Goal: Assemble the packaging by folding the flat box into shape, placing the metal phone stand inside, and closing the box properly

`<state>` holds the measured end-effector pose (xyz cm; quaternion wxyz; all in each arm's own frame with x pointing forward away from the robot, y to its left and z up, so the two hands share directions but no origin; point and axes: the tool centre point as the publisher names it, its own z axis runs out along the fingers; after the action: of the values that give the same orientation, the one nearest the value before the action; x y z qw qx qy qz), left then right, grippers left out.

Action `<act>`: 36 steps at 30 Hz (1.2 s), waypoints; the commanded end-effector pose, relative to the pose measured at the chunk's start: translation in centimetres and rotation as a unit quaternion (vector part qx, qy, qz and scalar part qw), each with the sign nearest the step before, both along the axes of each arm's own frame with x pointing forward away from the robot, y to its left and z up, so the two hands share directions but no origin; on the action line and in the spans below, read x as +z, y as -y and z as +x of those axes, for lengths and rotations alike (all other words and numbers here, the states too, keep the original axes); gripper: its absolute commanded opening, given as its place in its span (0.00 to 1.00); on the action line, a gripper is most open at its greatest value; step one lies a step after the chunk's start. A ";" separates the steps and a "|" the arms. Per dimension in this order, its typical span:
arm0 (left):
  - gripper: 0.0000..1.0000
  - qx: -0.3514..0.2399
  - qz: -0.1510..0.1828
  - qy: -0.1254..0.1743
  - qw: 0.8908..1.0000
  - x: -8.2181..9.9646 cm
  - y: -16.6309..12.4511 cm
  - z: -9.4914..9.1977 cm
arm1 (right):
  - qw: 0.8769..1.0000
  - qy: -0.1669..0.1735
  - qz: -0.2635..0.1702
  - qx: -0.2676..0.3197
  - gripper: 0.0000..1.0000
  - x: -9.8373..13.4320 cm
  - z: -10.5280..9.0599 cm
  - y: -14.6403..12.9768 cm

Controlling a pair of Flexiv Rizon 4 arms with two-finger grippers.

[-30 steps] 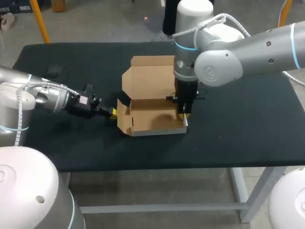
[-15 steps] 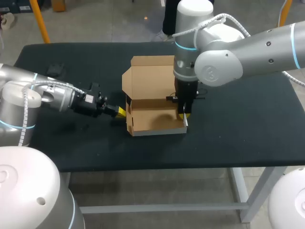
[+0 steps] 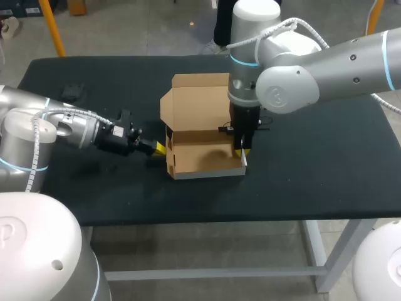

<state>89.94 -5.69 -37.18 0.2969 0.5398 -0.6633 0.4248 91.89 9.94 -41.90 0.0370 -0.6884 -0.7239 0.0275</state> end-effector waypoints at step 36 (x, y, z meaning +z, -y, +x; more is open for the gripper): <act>0.45 0.016 -0.019 -0.007 1.000 0.5 0.7 0.3 | 1.000 -0.002 -0.001 0.000 0.00 0.0 0.1 -0.1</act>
<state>90.25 -5.90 -37.31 0.3110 0.5439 -0.6399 0.4450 91.89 9.93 -41.92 0.0370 -0.6884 -0.7239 0.0276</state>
